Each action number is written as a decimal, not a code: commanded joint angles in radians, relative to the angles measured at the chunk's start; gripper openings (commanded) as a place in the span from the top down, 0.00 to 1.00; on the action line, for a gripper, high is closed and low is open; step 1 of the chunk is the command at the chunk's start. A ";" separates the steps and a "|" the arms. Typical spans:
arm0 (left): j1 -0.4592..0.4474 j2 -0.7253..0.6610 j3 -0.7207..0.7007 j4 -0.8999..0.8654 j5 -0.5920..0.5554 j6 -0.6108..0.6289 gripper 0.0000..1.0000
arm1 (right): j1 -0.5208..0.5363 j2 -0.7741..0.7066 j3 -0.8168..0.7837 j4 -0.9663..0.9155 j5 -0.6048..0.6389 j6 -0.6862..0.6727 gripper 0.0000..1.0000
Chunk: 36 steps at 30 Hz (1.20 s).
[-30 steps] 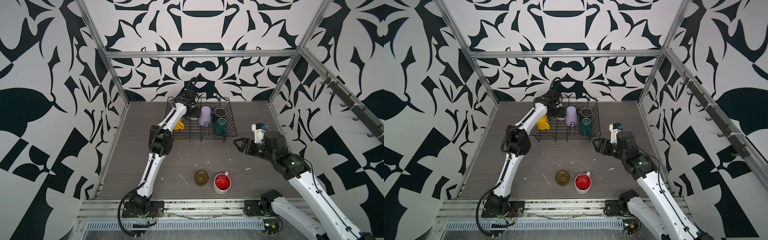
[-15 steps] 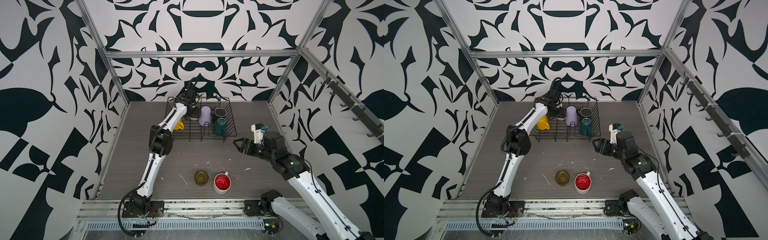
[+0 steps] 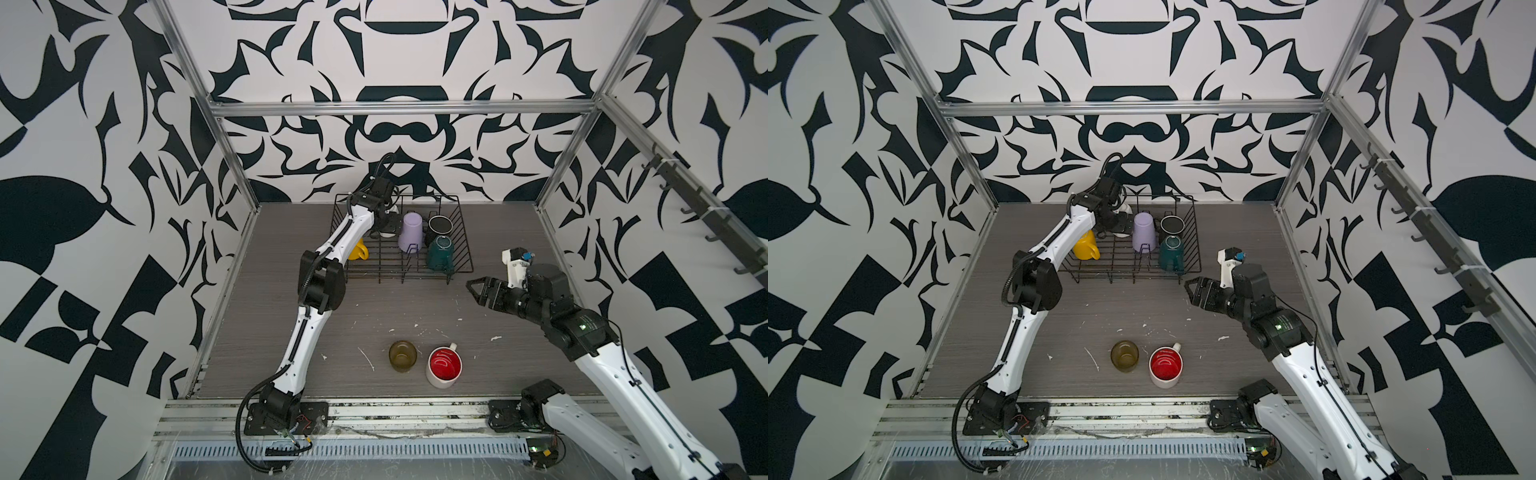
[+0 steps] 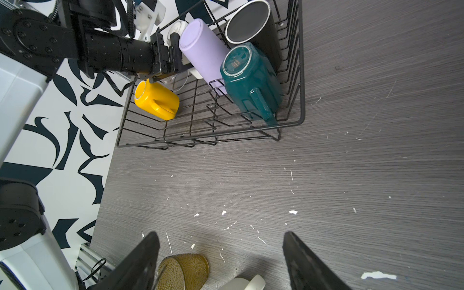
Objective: Load cups into a dish rack
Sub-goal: Place the cup upside down at the dish rack, then pick up the cup from the bottom-center of the table.
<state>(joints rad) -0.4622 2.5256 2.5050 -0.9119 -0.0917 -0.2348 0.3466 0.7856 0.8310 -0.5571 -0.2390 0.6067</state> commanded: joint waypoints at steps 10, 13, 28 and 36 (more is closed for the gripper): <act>0.007 -0.220 -0.143 0.048 -0.063 -0.034 0.01 | 0.000 0.086 0.102 -0.156 0.019 -0.096 0.30; 0.007 -0.315 -0.229 0.112 -0.065 -0.071 0.01 | 0.016 0.099 0.103 -0.185 0.018 -0.110 0.31; 0.026 -0.896 -0.846 0.601 -0.031 -0.142 0.01 | 0.181 0.139 0.077 -0.227 0.116 -0.105 0.32; 0.052 -1.073 -0.999 0.562 0.034 -0.075 0.01 | 0.294 0.139 0.052 -0.289 0.187 -0.083 0.35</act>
<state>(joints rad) -0.4141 1.4963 1.5402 -0.3576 -0.0814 -0.3367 0.6109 0.9325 0.8906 -0.8074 -0.1059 0.5156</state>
